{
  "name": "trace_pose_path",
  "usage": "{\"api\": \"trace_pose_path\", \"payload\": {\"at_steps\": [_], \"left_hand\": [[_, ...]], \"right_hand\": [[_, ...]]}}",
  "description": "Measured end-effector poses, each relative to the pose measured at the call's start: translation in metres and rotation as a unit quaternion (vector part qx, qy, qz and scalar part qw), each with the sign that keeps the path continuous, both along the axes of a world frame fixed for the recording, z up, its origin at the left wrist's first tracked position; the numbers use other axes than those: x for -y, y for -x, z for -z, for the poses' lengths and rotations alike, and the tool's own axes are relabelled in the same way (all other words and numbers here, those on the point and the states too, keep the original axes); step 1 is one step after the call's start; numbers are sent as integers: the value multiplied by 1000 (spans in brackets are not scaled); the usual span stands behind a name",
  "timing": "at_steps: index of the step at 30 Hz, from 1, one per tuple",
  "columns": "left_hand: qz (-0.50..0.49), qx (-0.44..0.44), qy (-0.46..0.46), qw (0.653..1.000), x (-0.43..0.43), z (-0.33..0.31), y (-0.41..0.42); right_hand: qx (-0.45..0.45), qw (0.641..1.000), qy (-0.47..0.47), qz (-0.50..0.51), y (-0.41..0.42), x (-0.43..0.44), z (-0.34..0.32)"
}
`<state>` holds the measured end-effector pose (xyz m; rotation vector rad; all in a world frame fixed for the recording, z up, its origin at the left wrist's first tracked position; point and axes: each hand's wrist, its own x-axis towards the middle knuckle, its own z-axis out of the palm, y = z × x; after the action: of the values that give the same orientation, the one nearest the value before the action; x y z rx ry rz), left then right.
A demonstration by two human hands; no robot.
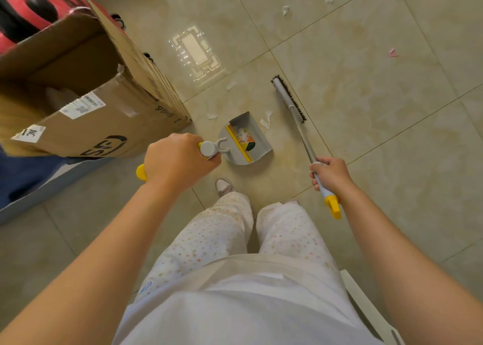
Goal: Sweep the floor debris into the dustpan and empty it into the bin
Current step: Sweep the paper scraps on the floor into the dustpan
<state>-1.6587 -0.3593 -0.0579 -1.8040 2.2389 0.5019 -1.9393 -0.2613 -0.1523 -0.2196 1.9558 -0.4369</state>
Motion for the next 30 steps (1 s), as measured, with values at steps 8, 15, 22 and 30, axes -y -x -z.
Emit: {"api": "trace_pose_path", "payload": {"at_steps": [8, 15, 22, 30], "left_hand": [[-10, 15, -25, 1000, 33, 2, 15], [-14, 37, -21, 999, 51, 1, 34], [-8, 45, -16, 999, 63, -1, 34], [-6, 41, -5, 999, 69, -1, 36]], "right_hand": [[-1, 1000, 6, -20, -16, 37, 22], [17, 993, -29, -113, -19, 66, 31], [142, 989, -42, -20, 2, 69, 7], [125, 992, -20, -15, 30, 57, -17]]}}
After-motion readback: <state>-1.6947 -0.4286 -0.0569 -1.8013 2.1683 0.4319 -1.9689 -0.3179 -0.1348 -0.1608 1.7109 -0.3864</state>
